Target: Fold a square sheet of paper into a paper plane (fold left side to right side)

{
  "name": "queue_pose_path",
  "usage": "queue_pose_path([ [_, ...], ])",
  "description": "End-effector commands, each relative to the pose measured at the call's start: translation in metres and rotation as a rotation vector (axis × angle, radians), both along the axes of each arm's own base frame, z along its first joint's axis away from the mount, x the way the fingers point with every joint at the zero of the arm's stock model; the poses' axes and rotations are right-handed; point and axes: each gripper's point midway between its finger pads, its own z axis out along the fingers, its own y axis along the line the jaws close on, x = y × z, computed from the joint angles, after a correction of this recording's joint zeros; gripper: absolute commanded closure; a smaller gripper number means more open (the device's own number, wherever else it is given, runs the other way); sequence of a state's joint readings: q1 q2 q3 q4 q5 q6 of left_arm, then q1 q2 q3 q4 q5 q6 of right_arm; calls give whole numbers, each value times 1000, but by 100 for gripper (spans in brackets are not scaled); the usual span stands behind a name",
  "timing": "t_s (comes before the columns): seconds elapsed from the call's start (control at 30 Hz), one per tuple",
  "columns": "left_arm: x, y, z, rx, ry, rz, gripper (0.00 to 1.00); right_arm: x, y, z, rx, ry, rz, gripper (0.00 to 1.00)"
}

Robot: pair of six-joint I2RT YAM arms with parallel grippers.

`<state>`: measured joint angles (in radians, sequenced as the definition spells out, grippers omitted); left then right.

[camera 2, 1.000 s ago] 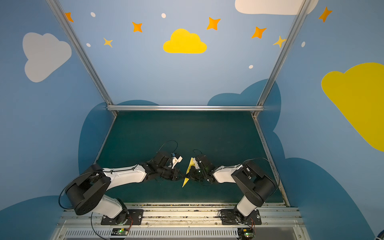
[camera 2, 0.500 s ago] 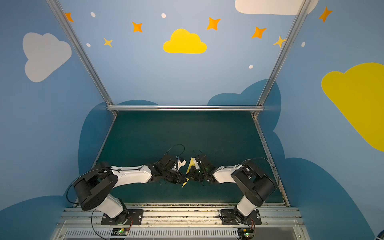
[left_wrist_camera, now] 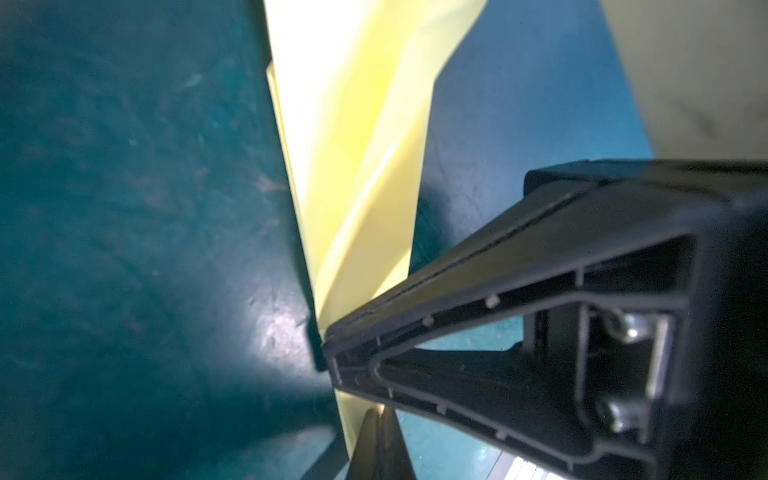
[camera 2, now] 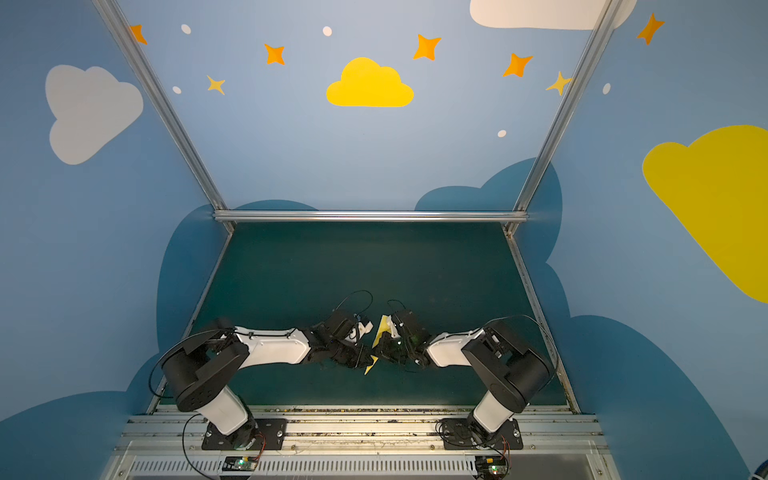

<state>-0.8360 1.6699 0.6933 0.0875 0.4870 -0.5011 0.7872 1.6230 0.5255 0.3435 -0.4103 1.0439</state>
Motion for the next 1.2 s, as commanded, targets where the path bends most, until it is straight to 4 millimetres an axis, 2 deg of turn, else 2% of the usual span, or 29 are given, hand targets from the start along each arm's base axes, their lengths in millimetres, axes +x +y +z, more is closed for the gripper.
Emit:
queue_pose_path([
  [0.0,-14,17,-21,90,12,-8,97,-20,-33,-42,-160,103,-40,100],
  [0.33,-59,52,-39,183,73,-3,97,-21,-36,-44,-160,107,-51,100],
  [0.43,-67,64,-39,193,81,12,97,-22,-36,-44,-159,107,-53,100],
  [0.53,-61,60,-21,165,43,26,97,-22,-36,-44,-160,107,-51,100],
  [0.63,-45,45,2,109,-14,38,97,-22,-36,-45,-159,109,-52,100],
  [0.73,-33,28,17,66,-47,33,97,-23,-37,-47,-161,114,-56,100],
  [0.93,-18,4,14,38,-57,16,97,-23,-37,-47,-155,115,-57,100],
  [1.17,-7,-1,2,58,-65,17,97,-24,-37,-45,-153,114,-56,100],
])
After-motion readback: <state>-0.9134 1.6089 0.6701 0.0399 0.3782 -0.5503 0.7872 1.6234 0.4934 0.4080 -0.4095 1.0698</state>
